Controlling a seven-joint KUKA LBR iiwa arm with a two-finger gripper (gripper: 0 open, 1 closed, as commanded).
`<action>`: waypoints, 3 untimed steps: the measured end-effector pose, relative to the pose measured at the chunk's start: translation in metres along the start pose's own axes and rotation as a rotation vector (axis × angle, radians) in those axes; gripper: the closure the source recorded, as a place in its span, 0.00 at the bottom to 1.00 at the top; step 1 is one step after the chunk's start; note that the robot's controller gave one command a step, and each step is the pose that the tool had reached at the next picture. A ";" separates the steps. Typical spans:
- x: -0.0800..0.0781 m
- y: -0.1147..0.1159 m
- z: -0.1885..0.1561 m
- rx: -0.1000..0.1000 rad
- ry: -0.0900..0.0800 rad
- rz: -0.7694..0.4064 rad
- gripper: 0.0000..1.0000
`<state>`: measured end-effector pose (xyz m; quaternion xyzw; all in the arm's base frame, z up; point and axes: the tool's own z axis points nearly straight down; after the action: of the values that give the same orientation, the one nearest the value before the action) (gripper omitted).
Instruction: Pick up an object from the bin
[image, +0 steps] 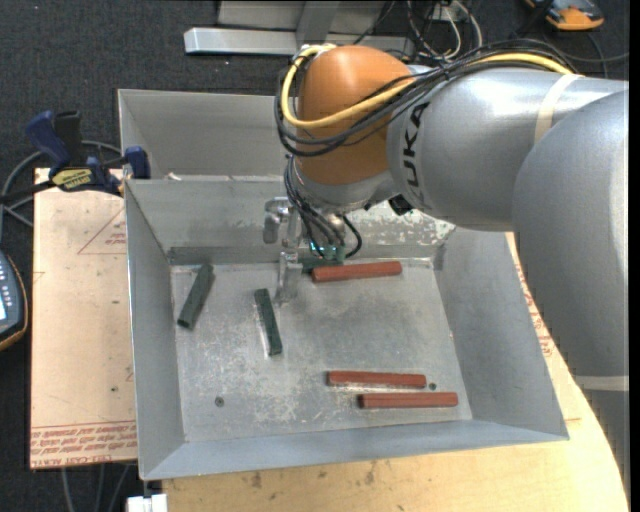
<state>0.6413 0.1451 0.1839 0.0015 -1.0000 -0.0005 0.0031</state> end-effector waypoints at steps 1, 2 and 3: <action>0.004 -0.087 0.108 0.002 -0.003 0.002 0.00; -0.012 -0.012 0.010 -0.006 -0.019 0.055 0.00; 0.000 -0.064 0.093 0.002 -0.003 -0.280 0.00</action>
Offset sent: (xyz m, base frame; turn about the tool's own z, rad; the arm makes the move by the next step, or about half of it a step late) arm -0.0032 -0.0831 -0.1036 -0.0048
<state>0.6412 0.0815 0.0911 0.1411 -0.9900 0.0003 0.0017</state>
